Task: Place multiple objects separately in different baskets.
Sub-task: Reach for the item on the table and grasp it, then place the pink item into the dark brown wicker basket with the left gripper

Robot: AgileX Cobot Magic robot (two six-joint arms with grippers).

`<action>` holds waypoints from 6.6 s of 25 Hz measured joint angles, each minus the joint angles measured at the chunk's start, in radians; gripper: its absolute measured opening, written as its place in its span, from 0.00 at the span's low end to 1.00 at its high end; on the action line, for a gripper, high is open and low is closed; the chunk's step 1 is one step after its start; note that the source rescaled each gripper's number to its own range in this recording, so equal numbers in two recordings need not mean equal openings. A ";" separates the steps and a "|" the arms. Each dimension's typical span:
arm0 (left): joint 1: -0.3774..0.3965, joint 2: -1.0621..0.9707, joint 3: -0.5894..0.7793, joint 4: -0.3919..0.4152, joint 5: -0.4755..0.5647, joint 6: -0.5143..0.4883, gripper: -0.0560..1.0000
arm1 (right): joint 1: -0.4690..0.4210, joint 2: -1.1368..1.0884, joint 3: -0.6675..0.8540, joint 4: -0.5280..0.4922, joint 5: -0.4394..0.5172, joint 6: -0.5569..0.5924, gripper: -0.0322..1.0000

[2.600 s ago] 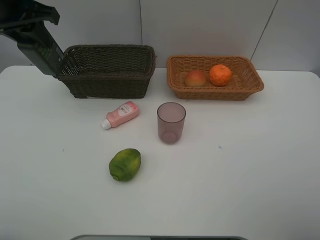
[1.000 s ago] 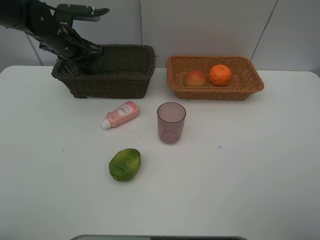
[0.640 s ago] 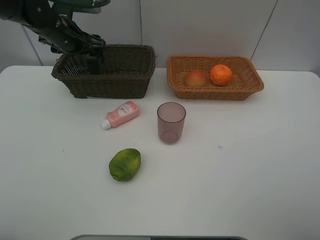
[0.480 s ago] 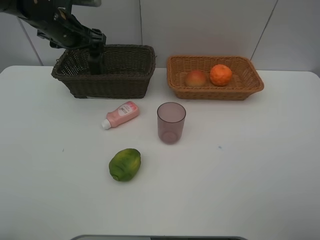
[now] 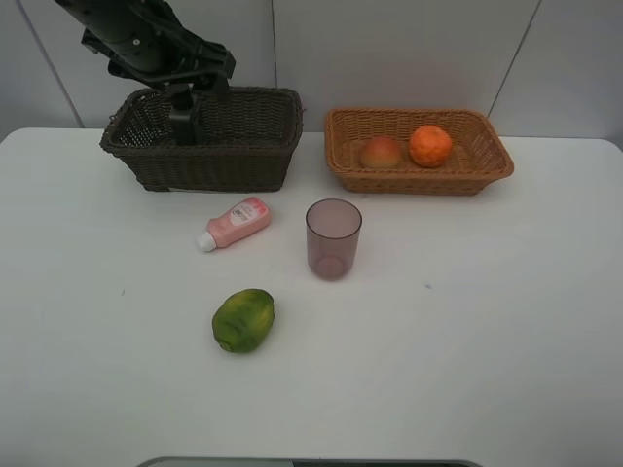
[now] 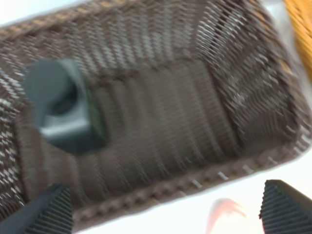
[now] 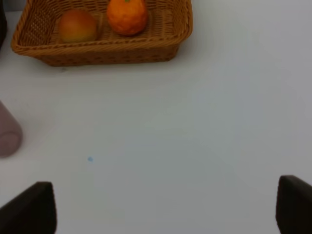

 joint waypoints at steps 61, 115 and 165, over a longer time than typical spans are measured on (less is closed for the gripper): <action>-0.206 0.158 0.056 -0.068 0.224 0.177 0.99 | 0.000 0.000 0.000 0.000 0.000 0.000 1.00; -0.095 0.387 0.057 -0.080 -0.026 0.324 0.86 | 0.000 0.000 0.000 0.000 0.000 0.000 1.00; -0.100 0.208 0.059 -0.150 0.284 0.302 0.64 | 0.000 0.000 0.000 0.000 0.000 0.000 1.00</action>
